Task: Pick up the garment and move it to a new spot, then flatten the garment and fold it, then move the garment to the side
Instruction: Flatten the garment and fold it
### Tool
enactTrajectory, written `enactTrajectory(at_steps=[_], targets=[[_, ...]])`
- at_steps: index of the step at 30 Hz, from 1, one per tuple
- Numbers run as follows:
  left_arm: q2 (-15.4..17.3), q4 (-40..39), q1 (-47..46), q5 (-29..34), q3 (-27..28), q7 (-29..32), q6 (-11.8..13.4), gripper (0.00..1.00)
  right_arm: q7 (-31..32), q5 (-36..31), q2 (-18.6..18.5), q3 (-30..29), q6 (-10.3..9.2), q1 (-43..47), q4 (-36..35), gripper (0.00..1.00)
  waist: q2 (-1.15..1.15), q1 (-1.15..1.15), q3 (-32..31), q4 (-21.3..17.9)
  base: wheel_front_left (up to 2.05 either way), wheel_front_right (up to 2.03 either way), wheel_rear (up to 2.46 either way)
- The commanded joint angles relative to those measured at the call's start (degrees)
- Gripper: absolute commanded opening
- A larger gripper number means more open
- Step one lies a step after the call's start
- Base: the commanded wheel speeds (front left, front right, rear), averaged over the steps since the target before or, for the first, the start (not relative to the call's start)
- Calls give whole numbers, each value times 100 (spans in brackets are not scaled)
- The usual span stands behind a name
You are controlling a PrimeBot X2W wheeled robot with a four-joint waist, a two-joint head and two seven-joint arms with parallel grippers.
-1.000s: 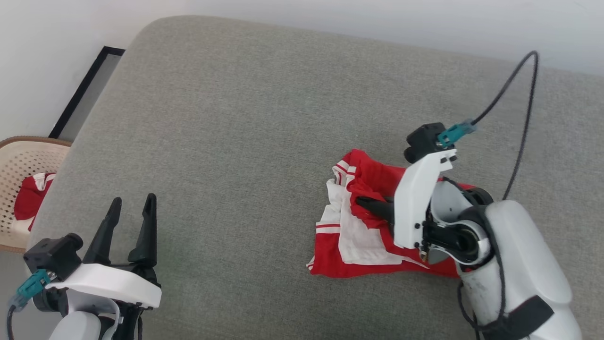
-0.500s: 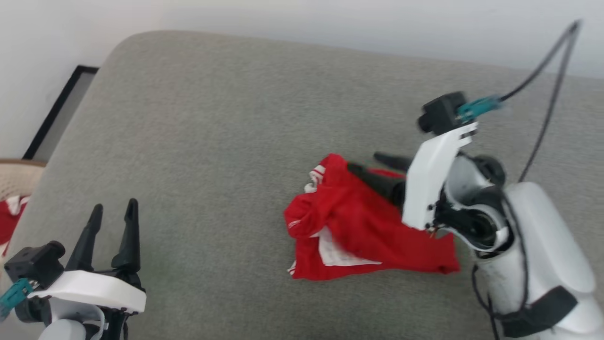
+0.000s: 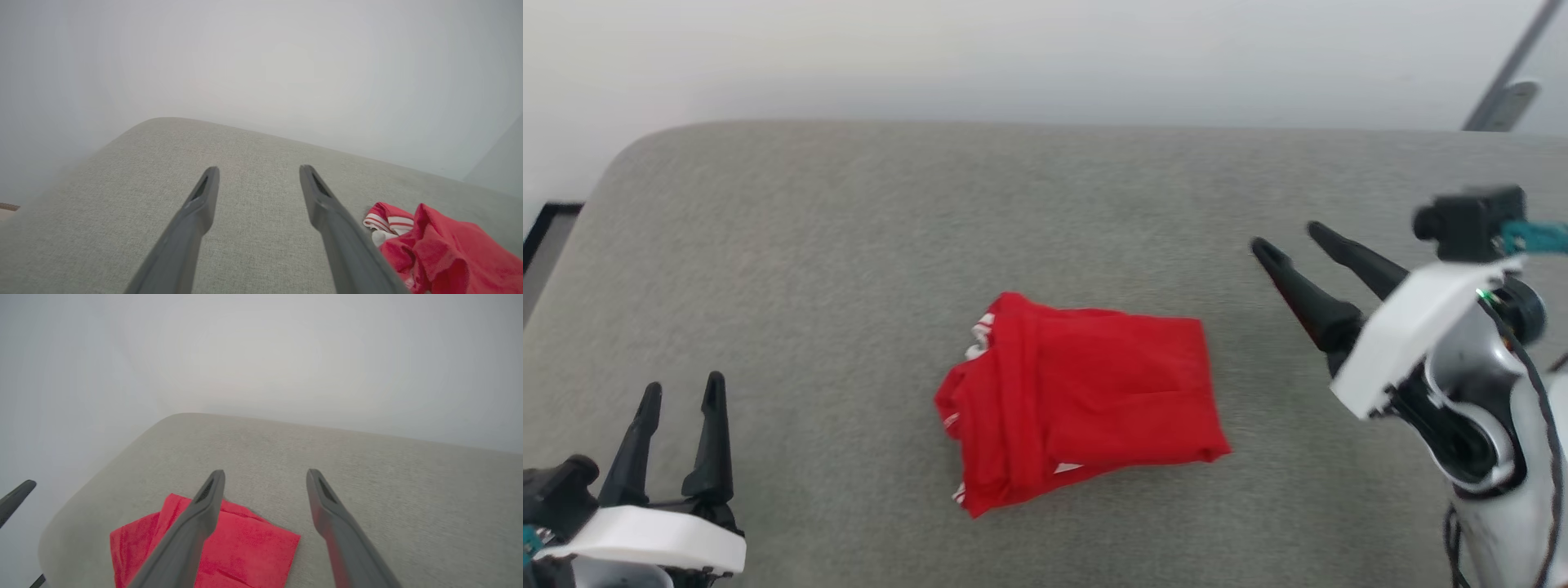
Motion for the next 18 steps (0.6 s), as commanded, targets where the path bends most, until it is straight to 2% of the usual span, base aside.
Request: enactTrajectory(at_steps=[1,9,13,18], targets=[[-9,-31,75,39,44,-28,-23,100,-114,-31,-38,-19,0,125,-16,100,0,0,-126,-172,0,0,0],[-111,-154,386,247,262,-28,-71,100,-1577,-399,-494,-26,0,785,-40,100,0,0,-409,-538,0,0,0],[-147,-208,560,364,363,-29,-137,100,-2385,-554,-716,33,0,1075,146,100,0,0,-547,-650,0,0,0],[-240,-274,726,417,529,-29,-225,100,-3136,-764,-825,-3,0,1326,524,100,0,0,-619,-762,0,0,0]])
